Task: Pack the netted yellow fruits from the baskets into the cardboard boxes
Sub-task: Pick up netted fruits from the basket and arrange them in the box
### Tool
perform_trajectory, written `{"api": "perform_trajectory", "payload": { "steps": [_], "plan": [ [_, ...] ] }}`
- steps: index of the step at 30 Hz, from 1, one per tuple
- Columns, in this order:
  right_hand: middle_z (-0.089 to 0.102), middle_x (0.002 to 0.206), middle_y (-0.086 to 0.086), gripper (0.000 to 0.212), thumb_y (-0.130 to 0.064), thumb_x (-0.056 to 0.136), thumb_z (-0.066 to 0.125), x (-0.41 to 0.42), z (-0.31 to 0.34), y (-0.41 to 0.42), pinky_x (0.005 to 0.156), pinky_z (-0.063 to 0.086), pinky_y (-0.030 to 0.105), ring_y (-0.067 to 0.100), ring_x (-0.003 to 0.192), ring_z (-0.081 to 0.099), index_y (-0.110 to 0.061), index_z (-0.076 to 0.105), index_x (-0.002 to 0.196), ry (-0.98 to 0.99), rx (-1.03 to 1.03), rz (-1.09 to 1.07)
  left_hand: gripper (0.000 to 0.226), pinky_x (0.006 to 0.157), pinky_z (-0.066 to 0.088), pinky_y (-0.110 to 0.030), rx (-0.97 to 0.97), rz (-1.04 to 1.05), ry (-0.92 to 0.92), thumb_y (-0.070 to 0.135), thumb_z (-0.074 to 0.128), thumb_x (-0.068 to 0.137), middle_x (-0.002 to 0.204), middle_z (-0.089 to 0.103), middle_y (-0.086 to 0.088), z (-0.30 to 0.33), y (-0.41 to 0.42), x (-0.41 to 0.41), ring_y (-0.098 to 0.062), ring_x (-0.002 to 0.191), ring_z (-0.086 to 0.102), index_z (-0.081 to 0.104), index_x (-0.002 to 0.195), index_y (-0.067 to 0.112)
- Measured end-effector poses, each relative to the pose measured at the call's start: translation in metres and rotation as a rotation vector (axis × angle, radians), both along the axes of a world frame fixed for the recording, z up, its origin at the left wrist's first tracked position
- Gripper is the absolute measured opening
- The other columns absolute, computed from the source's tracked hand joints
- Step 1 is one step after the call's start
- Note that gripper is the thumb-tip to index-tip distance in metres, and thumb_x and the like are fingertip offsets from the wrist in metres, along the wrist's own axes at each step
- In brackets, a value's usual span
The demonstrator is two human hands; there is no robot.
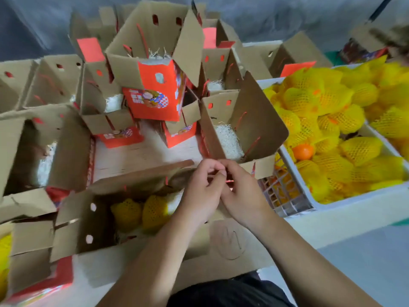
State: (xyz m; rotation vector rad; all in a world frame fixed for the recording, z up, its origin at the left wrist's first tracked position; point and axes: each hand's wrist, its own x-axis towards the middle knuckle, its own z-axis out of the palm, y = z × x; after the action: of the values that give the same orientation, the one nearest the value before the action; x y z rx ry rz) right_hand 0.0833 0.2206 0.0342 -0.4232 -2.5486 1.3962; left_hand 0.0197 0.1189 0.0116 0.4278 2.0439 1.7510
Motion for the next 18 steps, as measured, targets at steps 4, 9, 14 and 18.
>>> {"api": "perform_trajectory", "payload": {
  "steps": [4, 9, 14, 18],
  "plan": [
    [0.069, 0.103, -0.011, 0.035, -0.002, 0.089, 0.059, 0.033, 0.004, 0.076, 0.075, 0.049, 0.019, 0.004, 0.097, 0.065, -0.024, 0.062, 0.115, 0.085, 0.029, -0.092, 0.013, 0.076, 0.049, -0.020, -0.048, -0.087, 0.123, 0.029, 0.050, 0.089, 0.093, 0.065, 0.021, 0.011, 0.084, 0.028, 0.000, 0.091, 0.065, 0.056, 0.092, 0.040],
    [0.066, 0.102, -0.015, 0.031, -0.006, 0.091, 0.060, 0.069, 0.002, 0.179, 0.071, 0.042, 0.010, -0.003, 0.093, 0.061, -0.026, 0.062, 0.115, 0.124, 0.046, -0.145, 0.014, 0.067, 0.042, -0.015, -0.092, -0.159, 0.208, 0.025, 0.049, 0.085, 0.083, 0.062, 0.019, 0.011, 0.194, 0.056, 0.000, 0.080, 0.061, 0.055, 0.091, 0.035],
    [0.070, 0.115, 0.011, 0.034, 0.002, 0.087, 0.064, 0.084, -0.015, 0.274, 0.094, 0.050, 0.042, 0.029, 0.108, 0.064, -0.007, 0.068, 0.120, 0.030, 0.214, -0.154, 0.014, 0.086, 0.049, -0.038, -0.338, -0.285, 0.448, 0.020, 0.054, 0.092, 0.100, 0.071, 0.004, -0.008, 0.266, 0.052, -0.021, 0.099, 0.066, 0.066, 0.101, 0.019],
    [0.065, 0.124, 0.017, 0.041, -0.002, 0.088, 0.066, 0.091, -0.020, 0.329, 0.104, 0.044, 0.046, 0.038, 0.117, 0.058, -0.006, 0.064, 0.128, -0.107, 0.305, -0.185, 0.011, 0.084, 0.048, -0.042, -0.596, -0.221, 0.727, 0.023, 0.061, 0.091, 0.099, 0.071, 0.006, -0.019, 0.272, 0.054, -0.023, 0.095, 0.064, 0.068, 0.099, 0.024]
  ]
}}
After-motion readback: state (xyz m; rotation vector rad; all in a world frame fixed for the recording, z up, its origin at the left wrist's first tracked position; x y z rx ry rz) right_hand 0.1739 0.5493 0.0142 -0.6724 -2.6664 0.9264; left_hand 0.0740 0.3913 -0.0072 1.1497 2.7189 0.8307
